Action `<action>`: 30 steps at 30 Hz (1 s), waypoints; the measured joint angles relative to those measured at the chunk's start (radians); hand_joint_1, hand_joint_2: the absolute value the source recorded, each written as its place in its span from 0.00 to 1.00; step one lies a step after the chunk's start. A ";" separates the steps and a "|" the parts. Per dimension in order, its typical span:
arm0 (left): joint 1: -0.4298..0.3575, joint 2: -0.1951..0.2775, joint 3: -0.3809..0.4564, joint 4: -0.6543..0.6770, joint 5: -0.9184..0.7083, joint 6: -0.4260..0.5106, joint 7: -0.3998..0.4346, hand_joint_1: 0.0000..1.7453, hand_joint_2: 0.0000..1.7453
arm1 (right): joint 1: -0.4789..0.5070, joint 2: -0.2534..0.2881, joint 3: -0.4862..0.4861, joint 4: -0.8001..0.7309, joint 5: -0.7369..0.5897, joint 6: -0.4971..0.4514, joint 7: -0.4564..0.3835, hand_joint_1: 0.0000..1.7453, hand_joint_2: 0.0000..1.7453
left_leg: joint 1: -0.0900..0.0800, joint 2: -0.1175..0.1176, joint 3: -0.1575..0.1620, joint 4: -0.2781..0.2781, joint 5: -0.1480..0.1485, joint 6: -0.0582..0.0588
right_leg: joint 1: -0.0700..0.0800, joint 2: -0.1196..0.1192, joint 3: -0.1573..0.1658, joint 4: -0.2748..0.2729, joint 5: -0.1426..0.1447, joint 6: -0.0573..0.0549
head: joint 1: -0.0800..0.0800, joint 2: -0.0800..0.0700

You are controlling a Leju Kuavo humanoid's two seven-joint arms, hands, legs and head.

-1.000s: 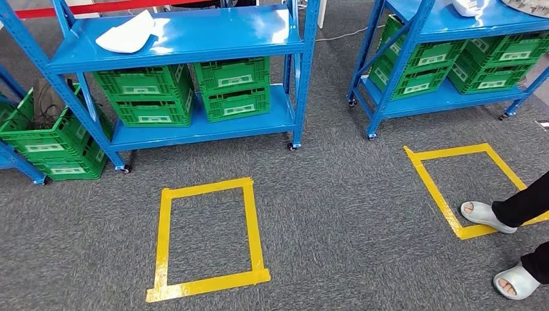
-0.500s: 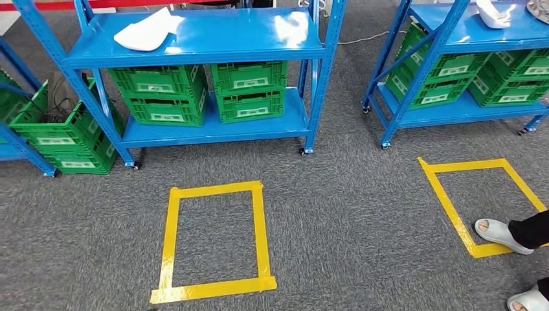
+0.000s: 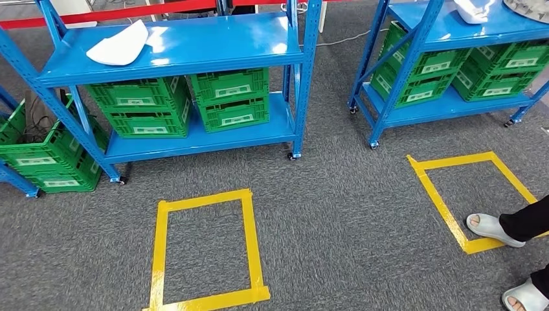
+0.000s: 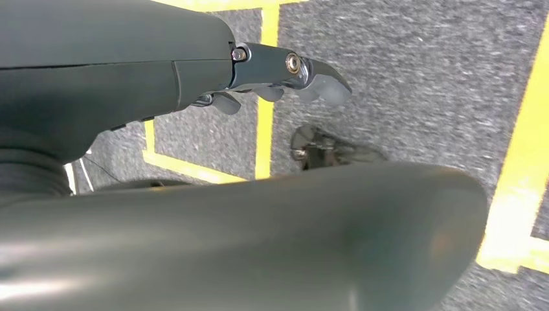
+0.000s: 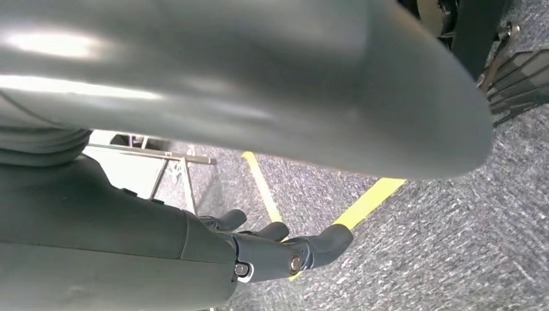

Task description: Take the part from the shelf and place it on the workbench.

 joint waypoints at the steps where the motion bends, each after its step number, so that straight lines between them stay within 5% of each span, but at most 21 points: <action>1: -0.001 0.000 0.000 0.000 0.000 0.000 0.000 0.00 0.00 | 0.000 0.000 0.002 0.000 0.000 0.000 0.000 0.00 0.00 | -0.001 0.006 0.005 -0.013 0.009 0.006 | 0.002 -0.004 -0.003 0.004 -0.009 0.008 | -0.002 0.000; 5: -0.003 -0.004 0.001 -0.001 0.003 0.000 0.001 0.00 0.00 | -0.004 -0.002 0.008 -0.001 0.003 0.001 0.002 0.00 0.00 | 0.004 -0.013 0.022 -0.015 0.026 0.033 | 0.000 -0.011 0.001 0.032 -0.050 0.037 | 0.006 0.000; 8: -0.006 -0.005 0.004 -0.001 0.003 0.000 0.001 0.00 0.00 | -0.006 -0.002 0.011 -0.001 0.003 0.001 0.002 0.00 0.00 | 0.003 -0.034 0.024 -0.017 0.028 0.041 | -0.008 0.002 -0.076 0.189 -0.135 0.052 | 0.026 0.000; 10: -0.005 -0.005 0.005 -0.001 0.004 0.000 0.002 0.00 0.00 | -0.005 -0.001 0.013 -0.001 0.003 0.001 0.003 0.00 0.00 | 0.001 -0.053 0.024 -0.017 0.025 0.043 | -0.011 0.003 -0.131 0.278 -0.156 0.055 | 0.032 0.000; 12: -0.003 -0.006 0.006 -0.001 0.005 0.000 0.002 0.00 0.00 | -0.002 -0.001 0.014 -0.001 0.003 0.000 0.004 0.00 0.00 | -0.002 -0.075 0.028 -0.016 0.022 0.044 | -0.011 0.006 -0.130 0.236 -0.101 0.050 | 0.037 0.000; 15: -0.004 -0.006 0.008 -0.001 0.006 0.001 0.004 0.00 0.00 | -0.003 -0.002 0.016 -0.001 0.003 0.000 0.005 0.00 0.00 | -0.005 -0.106 0.032 -0.016 0.019 0.038 | -0.008 0.038 -0.072 0.064 0.000 0.034 | 0.046 0.000; 18: -0.003 -0.008 0.012 -0.001 0.008 0.001 0.007 0.00 0.00 | -0.008 -0.001 0.022 -0.001 0.003 -0.002 0.005 0.00 0.00 | -0.001 -0.123 0.030 -0.023 0.019 0.021 | -0.001 0.041 -0.054 0.023 0.009 0.020 | 0.048 0.000; 21: -0.002 -0.008 0.015 -0.001 0.009 0.002 0.009 0.00 0.00 | -0.011 -0.001 0.027 -0.002 0.003 -0.005 0.005 0.00 0.00 | -0.004 -0.089 0.009 0.014 -0.004 0.008 | -0.006 0.015 -0.024 -0.010 0.024 0.001 | 0.041 0.000; 24: -0.003 -0.009 0.016 -0.001 0.010 0.002 0.009 0.00 0.00 | -0.006 -0.001 0.031 -0.002 0.003 -0.005 0.005 0.00 0.00 | -0.002 -0.047 -0.074 0.182 -0.082 0.001 | -0.006 -0.013 -0.018 -0.018 0.027 -0.008 | 0.021 0.000; 26: -0.002 -0.009 0.016 -0.001 0.010 0.002 0.008 0.00 0.00 | -0.005 0.000 0.033 -0.002 0.003 -0.005 0.005 0.00 0.00 | -0.001 -0.041 -0.098 0.224 -0.081 -0.003 | -0.006 -0.034 -0.016 -0.017 0.022 -0.008 | 0.014 0.000; 30: -0.005 -0.007 0.016 -0.001 0.011 0.003 0.004 0.00 0.00 | -0.006 0.002 0.034 -0.002 0.003 -0.005 0.005 0.00 0.00 | -0.003 0.025 0.013 0.011 0.016 0.002 | -0.001 -0.073 -0.009 -0.003 0.002 0.009 | -0.004 0.000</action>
